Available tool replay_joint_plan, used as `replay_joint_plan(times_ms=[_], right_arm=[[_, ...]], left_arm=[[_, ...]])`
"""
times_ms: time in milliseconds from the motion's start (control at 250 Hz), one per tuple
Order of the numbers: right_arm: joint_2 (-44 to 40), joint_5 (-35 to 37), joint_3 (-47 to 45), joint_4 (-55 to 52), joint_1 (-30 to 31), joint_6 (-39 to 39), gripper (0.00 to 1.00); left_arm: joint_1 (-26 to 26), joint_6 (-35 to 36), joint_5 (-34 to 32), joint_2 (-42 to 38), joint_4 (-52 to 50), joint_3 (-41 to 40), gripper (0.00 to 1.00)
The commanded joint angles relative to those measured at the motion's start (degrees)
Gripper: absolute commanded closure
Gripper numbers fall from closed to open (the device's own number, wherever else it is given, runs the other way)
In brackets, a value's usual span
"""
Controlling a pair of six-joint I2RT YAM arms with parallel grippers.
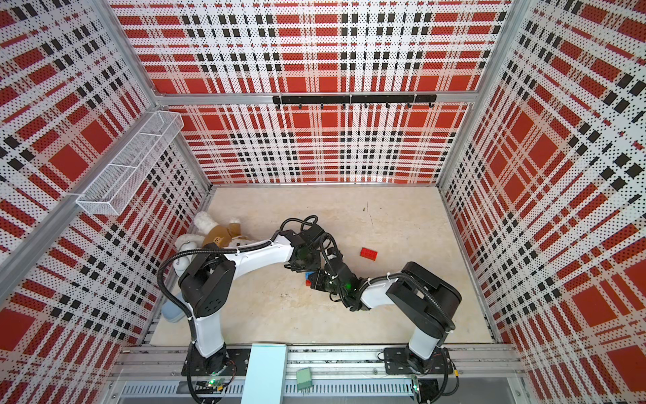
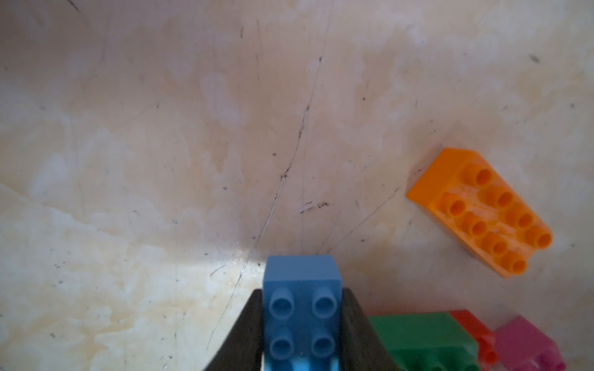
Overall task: Assemble a small pinwheel with lego
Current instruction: Assemble the lego brick with the lego brick.
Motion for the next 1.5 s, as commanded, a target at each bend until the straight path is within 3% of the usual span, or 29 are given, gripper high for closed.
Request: replay_joint_plan(times_ms=[0,356,664,1068,1240,1497], right_arm=[[1.49,5.39,-1.21,-8.06,-0.71,1.54,0.98],[0.09,5.52,-2.62,-6.25,0.14,0.85,0.98],[-4.19,-0.35,-2.61,0.80,0.17,-3.63,0.95],[-12.77,-3.58,-2.25,-6.02,0.18,-7.79,0.88],[-21.01,-1.36,-0.71,-14.91,-0.20,-12.91,0.79],[-31.19,1.28,-0.21,-27.02,-4.78,-17.39,0.66]], left_arm=[[-1.88,-0.71,0.76,-1.25,-0.83,-1.58,0.66],[-2.08,-2.03,0.74,-2.30,-0.39,-2.63,0.63],[-1.97,-2.61,1.23,-1.69,-0.48,-1.94,0.57],[-0.08,-0.68,2.36,-4.32,-0.05,0.82,0.29],[1.85,0.87,0.99,-8.57,0.39,-0.02,0.00],[4.25,9.24,-0.74,-15.68,2.49,-2.72,0.01]])
